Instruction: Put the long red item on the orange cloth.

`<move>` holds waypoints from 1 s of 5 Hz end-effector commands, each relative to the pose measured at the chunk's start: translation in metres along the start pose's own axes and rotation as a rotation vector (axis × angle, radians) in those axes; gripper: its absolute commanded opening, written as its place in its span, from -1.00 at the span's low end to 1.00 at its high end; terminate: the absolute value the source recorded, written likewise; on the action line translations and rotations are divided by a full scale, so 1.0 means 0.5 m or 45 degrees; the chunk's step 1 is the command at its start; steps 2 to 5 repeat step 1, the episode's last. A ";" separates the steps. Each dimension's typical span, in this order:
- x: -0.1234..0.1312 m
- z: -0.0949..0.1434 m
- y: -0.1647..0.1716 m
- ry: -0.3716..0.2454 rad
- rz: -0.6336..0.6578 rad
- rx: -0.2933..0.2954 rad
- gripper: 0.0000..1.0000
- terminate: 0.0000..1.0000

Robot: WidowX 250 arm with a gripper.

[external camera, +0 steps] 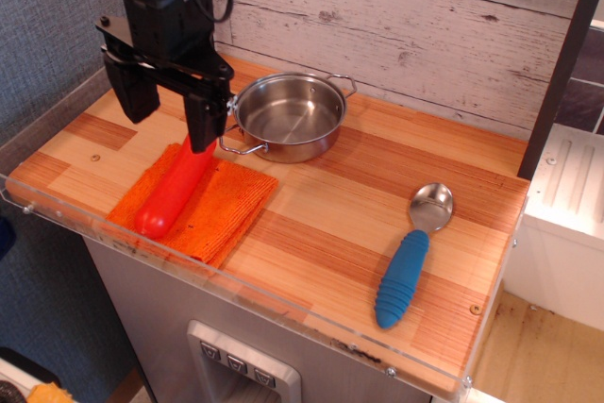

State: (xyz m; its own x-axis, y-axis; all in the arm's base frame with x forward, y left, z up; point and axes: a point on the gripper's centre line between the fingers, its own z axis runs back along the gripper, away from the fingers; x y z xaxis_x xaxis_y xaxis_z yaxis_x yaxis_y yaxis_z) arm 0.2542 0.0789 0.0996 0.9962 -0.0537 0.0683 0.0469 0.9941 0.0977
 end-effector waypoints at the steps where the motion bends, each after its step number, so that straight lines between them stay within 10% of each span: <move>1: 0.006 0.028 0.005 -0.046 -0.011 0.018 1.00 1.00; 5: 0.006 0.028 0.005 -0.046 -0.011 0.018 1.00 1.00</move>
